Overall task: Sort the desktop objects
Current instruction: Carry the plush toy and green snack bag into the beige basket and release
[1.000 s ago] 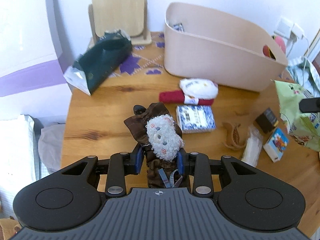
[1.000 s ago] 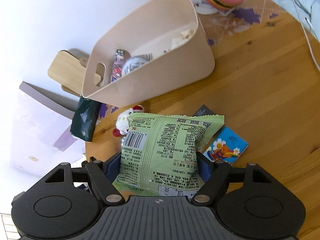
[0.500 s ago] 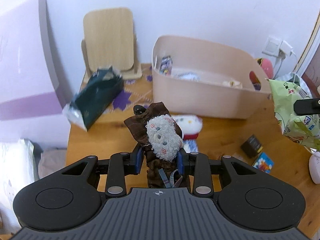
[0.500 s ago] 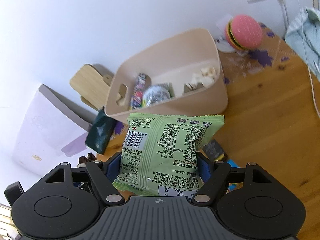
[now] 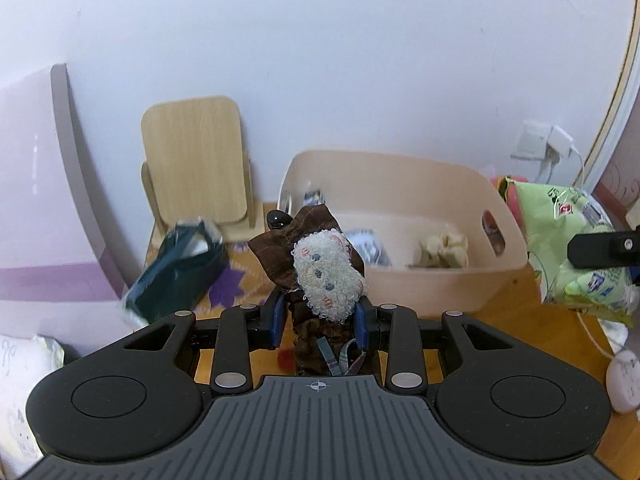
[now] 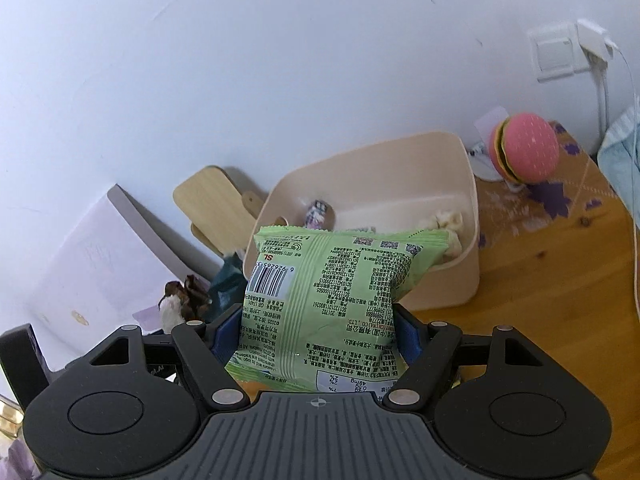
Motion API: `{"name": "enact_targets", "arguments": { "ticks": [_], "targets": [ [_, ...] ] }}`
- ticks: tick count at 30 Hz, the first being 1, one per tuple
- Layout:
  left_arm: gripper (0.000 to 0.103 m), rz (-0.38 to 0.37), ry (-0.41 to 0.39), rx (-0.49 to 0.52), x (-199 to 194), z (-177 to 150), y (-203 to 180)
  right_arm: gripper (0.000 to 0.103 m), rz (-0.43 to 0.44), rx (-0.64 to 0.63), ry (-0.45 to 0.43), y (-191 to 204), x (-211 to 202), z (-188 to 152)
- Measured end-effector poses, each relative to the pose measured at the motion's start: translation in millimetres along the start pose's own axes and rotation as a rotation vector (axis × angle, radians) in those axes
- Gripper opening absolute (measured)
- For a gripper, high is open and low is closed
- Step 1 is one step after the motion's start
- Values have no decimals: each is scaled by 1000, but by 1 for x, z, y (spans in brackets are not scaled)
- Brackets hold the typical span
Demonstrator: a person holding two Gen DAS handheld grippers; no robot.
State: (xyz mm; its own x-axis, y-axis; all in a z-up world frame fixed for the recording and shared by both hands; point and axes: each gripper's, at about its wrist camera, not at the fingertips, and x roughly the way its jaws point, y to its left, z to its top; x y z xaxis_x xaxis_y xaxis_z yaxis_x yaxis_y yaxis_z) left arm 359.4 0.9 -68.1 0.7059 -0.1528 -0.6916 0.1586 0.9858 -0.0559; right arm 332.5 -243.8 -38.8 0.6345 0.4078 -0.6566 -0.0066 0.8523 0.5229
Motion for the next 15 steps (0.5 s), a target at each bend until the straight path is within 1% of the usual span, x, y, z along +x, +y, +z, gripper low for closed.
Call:
{"name": "enact_targets", "arguments": {
  "ticks": [9, 15],
  "targets": [
    [33, -13, -36, -2, 19, 36, -14, 74, 6, -17, -58, 2, 10, 28],
    [33, -22, -40, -23, 42, 62, -17, 74, -14, -33, -103, -2, 22, 48]
  ]
}}
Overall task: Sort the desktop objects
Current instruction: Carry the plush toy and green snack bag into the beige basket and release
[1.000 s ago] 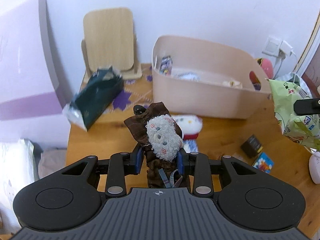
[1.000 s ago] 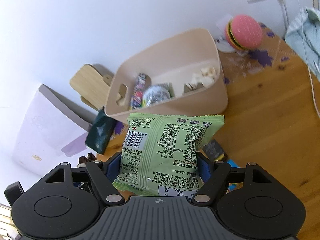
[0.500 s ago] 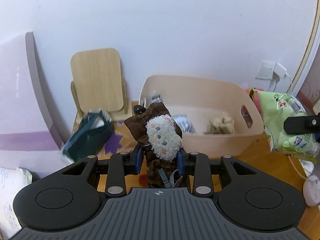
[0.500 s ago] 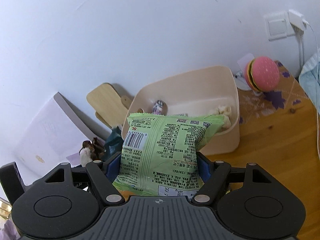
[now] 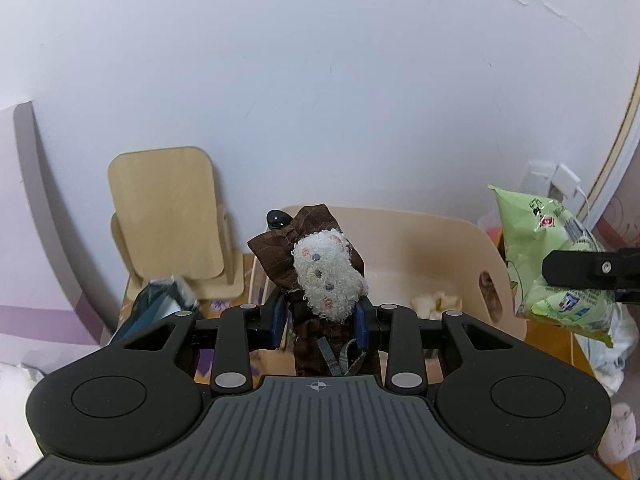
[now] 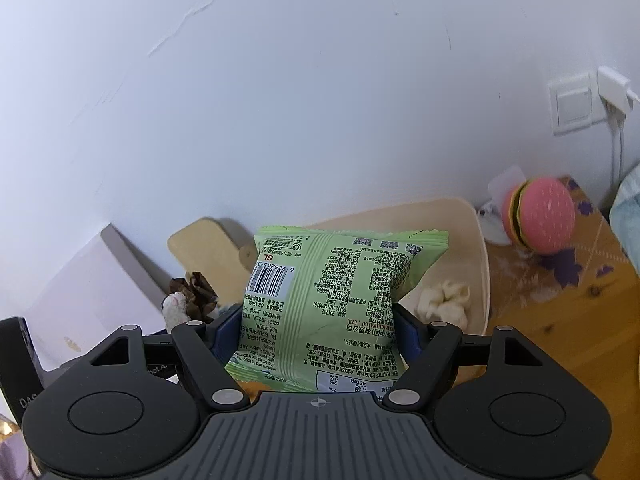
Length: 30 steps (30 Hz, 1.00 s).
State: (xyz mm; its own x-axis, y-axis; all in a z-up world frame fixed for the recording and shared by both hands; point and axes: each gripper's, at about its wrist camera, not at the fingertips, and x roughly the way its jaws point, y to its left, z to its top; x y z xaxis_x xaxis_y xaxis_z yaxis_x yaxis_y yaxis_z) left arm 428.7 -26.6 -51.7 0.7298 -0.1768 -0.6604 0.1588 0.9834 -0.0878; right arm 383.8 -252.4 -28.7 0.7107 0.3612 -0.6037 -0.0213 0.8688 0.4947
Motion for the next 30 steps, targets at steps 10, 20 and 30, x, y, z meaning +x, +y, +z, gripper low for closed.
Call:
{"name": "enact_targets", "arguments": {
  "ticks": [10, 20, 30],
  "targets": [
    [33, -15, 47, -62, 55, 21, -7, 74, -39, 7, -14, -23, 39, 21],
    [33, -17, 187, -126, 118, 17, -19, 74, -87, -62, 55, -27, 87, 12],
    [68, -7, 217, -141, 118, 3, -8, 84, -129, -103, 112, -33, 108, -8]
  ]
}}
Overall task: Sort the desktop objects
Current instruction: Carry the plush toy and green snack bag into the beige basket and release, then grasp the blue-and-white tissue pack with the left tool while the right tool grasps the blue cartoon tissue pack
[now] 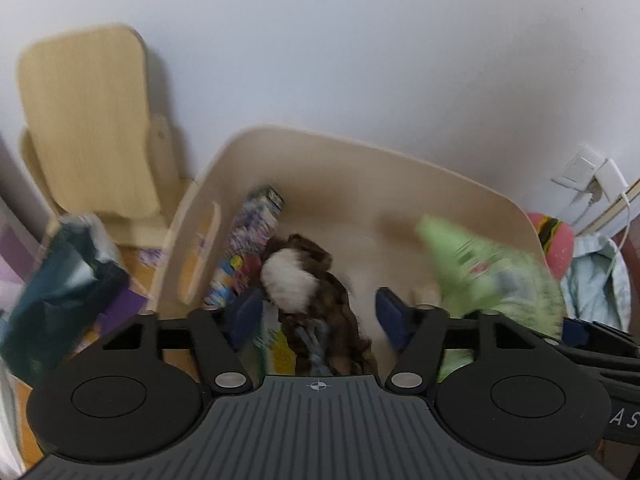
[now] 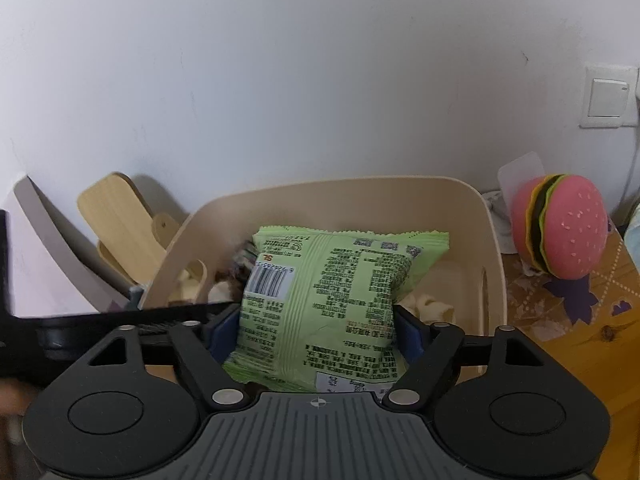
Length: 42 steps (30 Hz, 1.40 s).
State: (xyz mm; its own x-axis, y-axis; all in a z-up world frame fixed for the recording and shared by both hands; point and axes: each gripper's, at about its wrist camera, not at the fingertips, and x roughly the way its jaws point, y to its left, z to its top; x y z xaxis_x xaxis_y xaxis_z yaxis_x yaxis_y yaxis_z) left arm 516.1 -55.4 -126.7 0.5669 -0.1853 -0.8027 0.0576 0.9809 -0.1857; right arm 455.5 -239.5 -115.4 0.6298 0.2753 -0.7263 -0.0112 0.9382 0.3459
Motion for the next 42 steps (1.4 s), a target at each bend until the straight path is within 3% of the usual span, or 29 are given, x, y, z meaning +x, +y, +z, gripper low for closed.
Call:
{"name": "enact_targets", "arguments": {
  "ticks": [7, 15, 21, 29, 34, 42],
  "targets": [
    [71, -9, -63, 4, -33, -2, 15, 103, 29, -10, -54, 0, -21, -3],
    [72, 14, -75, 130, -61, -31, 24, 103, 25, -165, -111, 10, -61, -16],
    [72, 28, -28, 186, -64, -66, 34, 103, -21, -295, -110, 8, -85, -49],
    [72, 33, 51, 146, -64, -116, 43, 103, -109, -289, -89, -16, -101, -111],
    [72, 37, 105, 137, -60, -144, 44, 103, -150, -348, -110, -20, -109, -146],
    [72, 40, 153, 133, -53, -165, 43, 103, -187, -456, -82, -17, -109, -181]
  ]
}}
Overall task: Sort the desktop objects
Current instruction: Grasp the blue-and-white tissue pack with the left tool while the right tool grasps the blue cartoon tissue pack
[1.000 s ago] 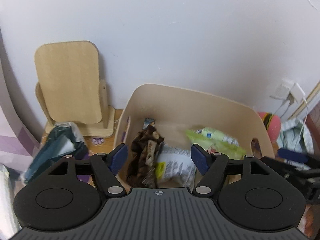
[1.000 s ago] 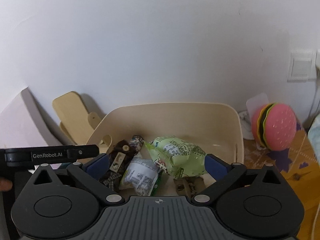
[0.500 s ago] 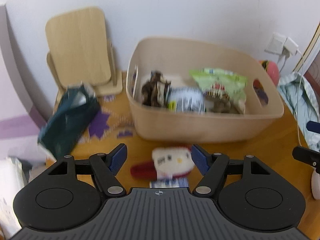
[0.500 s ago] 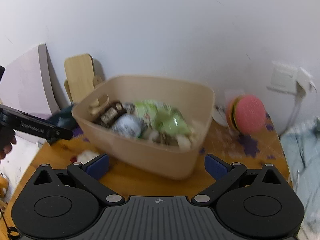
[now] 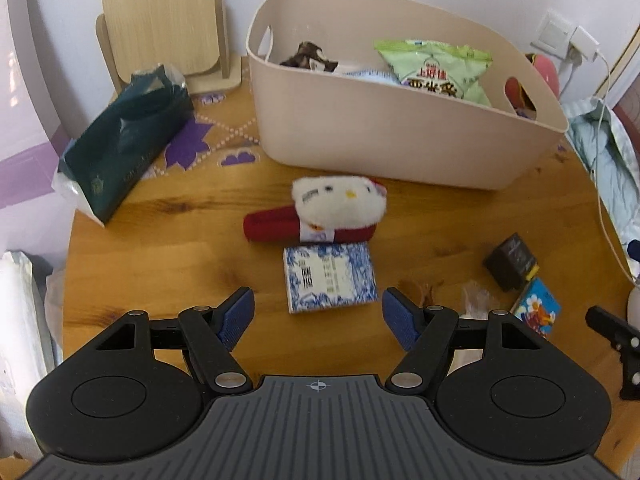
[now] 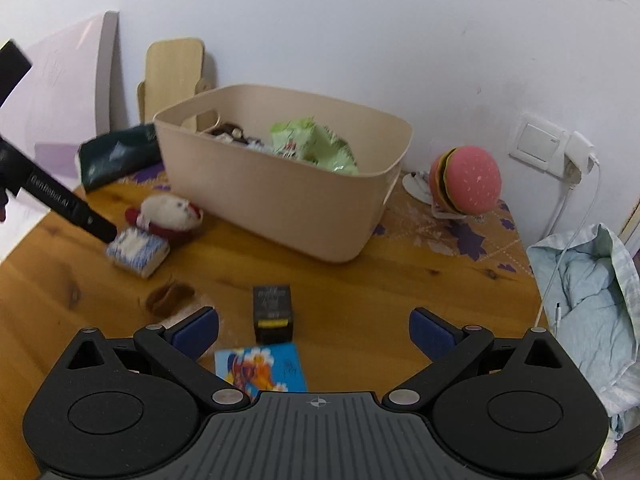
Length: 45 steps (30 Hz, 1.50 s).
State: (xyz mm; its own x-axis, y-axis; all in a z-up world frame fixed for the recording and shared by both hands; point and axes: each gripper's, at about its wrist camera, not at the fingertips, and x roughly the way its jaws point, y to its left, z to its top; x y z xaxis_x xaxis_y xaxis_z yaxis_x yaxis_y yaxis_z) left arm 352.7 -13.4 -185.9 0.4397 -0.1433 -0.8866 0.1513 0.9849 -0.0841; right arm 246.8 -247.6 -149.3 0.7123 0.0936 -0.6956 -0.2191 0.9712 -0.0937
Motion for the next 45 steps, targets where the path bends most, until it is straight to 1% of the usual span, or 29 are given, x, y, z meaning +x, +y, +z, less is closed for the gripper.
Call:
{"name": "enact_targets", "arguments": {
  "ticks": [4, 9, 13, 18, 25, 28, 30, 35, 38, 41, 42, 44, 45],
  "targets": [
    [72, -2, 18, -2, 6, -3, -3, 103, -35, -47, 30, 11, 5, -12],
    [72, -1, 41, -21, 18, -6, -6, 103, 2, -11, 93, 15, 18, -26],
    [72, 2, 56, -47, 28, -6, -7, 103, 6, -37, 129, 23, 29, -35],
    [72, 8, 61, -60, 39, -1, -10, 103, 24, -57, 167, 29, 39, -38],
    [72, 24, 62, -57, 56, 9, -11, 103, 0, -95, 189, 38, 51, -39],
    [72, 37, 58, -69, 63, 11, -8, 103, 4, -106, 195, 41, 56, -40],
    [72, 38, 36, -78, 65, 12, -6, 103, 12, -100, 201, 42, 59, -41],
    [72, 31, 3, -72, 69, 15, -5, 103, 40, -50, 196, 37, 65, -39],
    [71, 20, -14, -80, 69, 13, -3, 102, 65, -2, 207, 32, 69, -38],
    [68, 15, -23, -59, 68, 11, -2, 96, 86, 39, 202, 27, 70, -38],
    [66, 13, -22, -53, 68, 11, -2, 92, 85, 40, 194, 26, 70, -38],
    [66, 7, -19, -50, 67, 11, -1, 88, 90, 34, 184, 25, 69, -38],
    [65, 4, -18, -51, 67, 11, 0, 85, 94, 31, 181, 25, 69, -37]
  ]
}}
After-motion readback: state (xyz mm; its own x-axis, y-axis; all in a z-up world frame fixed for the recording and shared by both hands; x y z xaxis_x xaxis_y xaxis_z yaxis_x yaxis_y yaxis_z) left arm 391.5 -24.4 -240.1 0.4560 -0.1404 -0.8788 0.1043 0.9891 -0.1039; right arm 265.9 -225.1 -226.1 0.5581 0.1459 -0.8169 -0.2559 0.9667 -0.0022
